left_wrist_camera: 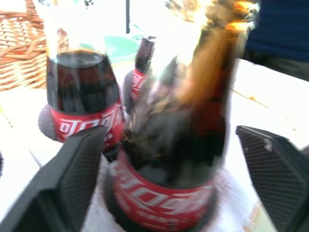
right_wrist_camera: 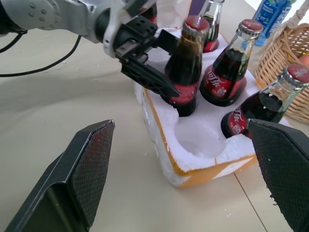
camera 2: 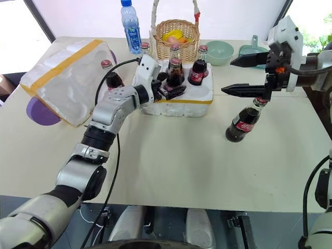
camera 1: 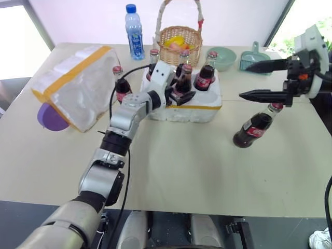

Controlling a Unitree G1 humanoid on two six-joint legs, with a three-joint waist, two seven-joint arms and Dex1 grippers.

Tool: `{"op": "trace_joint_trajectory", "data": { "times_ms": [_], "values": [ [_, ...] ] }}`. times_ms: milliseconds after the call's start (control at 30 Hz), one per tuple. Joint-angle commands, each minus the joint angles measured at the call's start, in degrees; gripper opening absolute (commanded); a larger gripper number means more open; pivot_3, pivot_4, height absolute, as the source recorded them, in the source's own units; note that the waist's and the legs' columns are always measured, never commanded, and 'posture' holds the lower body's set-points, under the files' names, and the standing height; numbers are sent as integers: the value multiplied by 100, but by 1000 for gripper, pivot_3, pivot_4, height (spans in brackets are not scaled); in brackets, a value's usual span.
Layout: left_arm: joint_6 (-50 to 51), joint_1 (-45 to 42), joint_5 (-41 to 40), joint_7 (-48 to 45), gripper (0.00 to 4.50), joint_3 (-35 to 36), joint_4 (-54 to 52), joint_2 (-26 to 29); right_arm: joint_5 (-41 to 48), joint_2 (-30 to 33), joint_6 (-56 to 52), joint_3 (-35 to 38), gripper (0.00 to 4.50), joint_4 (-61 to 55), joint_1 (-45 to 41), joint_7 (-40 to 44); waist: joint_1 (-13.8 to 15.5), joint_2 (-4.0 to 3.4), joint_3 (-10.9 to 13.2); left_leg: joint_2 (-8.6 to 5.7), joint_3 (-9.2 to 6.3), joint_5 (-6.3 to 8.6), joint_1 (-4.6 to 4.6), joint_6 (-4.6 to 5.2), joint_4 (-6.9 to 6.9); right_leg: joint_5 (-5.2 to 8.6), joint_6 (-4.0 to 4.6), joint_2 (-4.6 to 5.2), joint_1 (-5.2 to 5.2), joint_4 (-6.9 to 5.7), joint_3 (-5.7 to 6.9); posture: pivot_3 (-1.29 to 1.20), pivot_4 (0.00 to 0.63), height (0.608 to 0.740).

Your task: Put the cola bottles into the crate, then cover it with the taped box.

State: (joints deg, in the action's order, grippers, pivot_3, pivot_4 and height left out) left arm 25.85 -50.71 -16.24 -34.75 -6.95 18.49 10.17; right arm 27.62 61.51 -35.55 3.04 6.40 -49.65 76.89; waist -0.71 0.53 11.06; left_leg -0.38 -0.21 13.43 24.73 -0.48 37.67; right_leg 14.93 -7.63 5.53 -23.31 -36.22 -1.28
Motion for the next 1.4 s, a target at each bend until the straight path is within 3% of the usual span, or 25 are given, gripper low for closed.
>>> {"op": "trace_joint_trajectory", "data": {
  "times_ms": [33, 200, 333, 467, 733, 1400],
  "values": [
    [514, 457, -615, -152, 4438, 508, -1406, 286, -27, 30, 94, 126, 4500, -25, -134, -8, -18, 0, 0, 2, -3, 0, 0, 0, -1, 0, 0, 0, -4, -3, -2, 0, 150, 740],
    [1601, 1649, -2650, -595, 4438, 1939, -3496, 1102, -50, 8, 128, 149, 4500, -14, -58, -11, -32, -2, 0, 17, -3, 0, 0, -1, -9, 0, 2, -3, -14, -10, -2, 0, 150, 740],
    [1983, 2511, -2958, -165, 4438, 2775, -3954, 1835, -31, -11, 160, 192, 4500, 30, -23, -12, -7, -4, -1, 19, 1, 0, -24, -1, -8, -1, 5, 1, 8, -8, -5, 0, 150, 740],
    [1459, 2942, -1939, 377, 4438, 2710, -3502, 2248, -26, -98, 182, 164, 4500, 113, -92, -35, 38, -3, -1, 13, -3, 0, -31, -1, 10, 0, 7, 1, 33, -3, -1, 0, 150, 740],
    [485, 2363, -997, 667, 4438, 2056, -2293, 1957, -109, -278, 177, 45, 4500, 187, -257, -63, 20, -2, -1, 9, -1, 2, -29, 1, 16, -4, 9, 1, 38, 3, 2, 0, 150, 740],
    [-1160, 961, 107, 237, 4438, 1395, 676, 1502, -40, -257, 40, 272, 4500, -73, -21, -209, -12, -2, -1, 8, 9, 3, -23, 3, 11, -6, 6, 0, 20, -4, 1, 0, 150, 740]
  ]
}}
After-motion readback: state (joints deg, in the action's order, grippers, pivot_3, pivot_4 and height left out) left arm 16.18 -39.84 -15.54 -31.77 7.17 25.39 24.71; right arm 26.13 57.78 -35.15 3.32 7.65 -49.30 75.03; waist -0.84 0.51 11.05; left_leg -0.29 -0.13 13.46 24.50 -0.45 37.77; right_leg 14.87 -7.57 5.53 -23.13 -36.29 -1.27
